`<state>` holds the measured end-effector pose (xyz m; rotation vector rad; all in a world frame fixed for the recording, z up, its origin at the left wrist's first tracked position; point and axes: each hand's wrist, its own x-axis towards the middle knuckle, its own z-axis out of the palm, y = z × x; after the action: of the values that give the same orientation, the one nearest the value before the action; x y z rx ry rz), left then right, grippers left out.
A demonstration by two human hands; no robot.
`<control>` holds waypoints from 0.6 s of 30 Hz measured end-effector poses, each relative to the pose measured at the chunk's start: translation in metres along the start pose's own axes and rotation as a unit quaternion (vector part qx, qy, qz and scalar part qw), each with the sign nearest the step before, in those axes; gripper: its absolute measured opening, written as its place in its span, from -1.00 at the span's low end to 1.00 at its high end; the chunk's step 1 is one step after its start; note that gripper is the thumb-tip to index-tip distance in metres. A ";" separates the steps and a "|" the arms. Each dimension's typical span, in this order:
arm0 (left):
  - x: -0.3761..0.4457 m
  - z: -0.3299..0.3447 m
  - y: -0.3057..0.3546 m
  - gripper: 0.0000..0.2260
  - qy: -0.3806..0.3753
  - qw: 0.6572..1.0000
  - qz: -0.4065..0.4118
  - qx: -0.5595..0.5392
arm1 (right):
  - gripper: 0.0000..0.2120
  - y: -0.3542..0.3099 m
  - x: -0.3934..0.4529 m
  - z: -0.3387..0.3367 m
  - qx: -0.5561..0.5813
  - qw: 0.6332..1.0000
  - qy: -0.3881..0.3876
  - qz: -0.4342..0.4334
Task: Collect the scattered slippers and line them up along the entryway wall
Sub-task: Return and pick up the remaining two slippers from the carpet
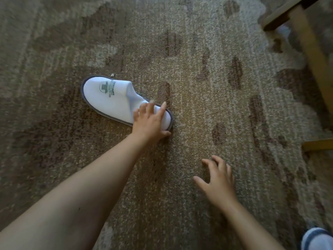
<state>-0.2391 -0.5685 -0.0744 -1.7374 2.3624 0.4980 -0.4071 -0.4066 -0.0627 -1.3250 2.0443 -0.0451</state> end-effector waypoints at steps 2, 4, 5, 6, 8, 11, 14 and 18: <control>0.007 -0.004 -0.001 -0.20 -0.042 0.999 -0.011 0.002 | -0.48 0.001 0.002 -0.001 0.000 1.000 -0.004 -0.001; 0.000 -0.005 0.000 -0.26 -0.057 0.998 0.011 0.006 | -0.48 0.001 0.001 -0.001 -0.001 1.000 -0.002 0.000; -0.009 -0.004 -0.001 -0.30 -0.059 0.998 0.029 0.007 | -0.49 0.000 0.001 -0.001 -0.002 1.000 0.001 0.001; -0.020 -0.002 -0.001 -0.35 -0.063 0.997 0.052 0.001 | -0.49 0.000 0.001 -0.001 -0.002 1.000 0.004 0.003; -0.049 0.003 -0.003 -0.46 -0.063 0.992 0.099 -0.034 | -0.50 -0.001 0.000 0.000 0.002 1.000 0.008 0.009; -0.084 0.013 -0.012 -0.66 0.060 0.989 0.116 -0.064 | -0.51 -0.001 0.000 0.003 0.006 1.000 0.021 0.009; -0.094 0.023 -0.017 -0.44 0.135 0.984 -0.044 -0.105 | -0.51 -0.001 0.001 0.007 0.002 1.000 0.029 0.012; -0.096 0.029 -0.012 -0.01 0.057 0.950 -0.246 -0.184 | -0.51 -0.004 0.000 0.010 -0.002 0.999 0.035 0.020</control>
<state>-0.1997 -0.4754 -0.0718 -2.4768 1.8696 0.8025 -0.3983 -0.4053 -0.0681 -1.3022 2.1293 -0.0696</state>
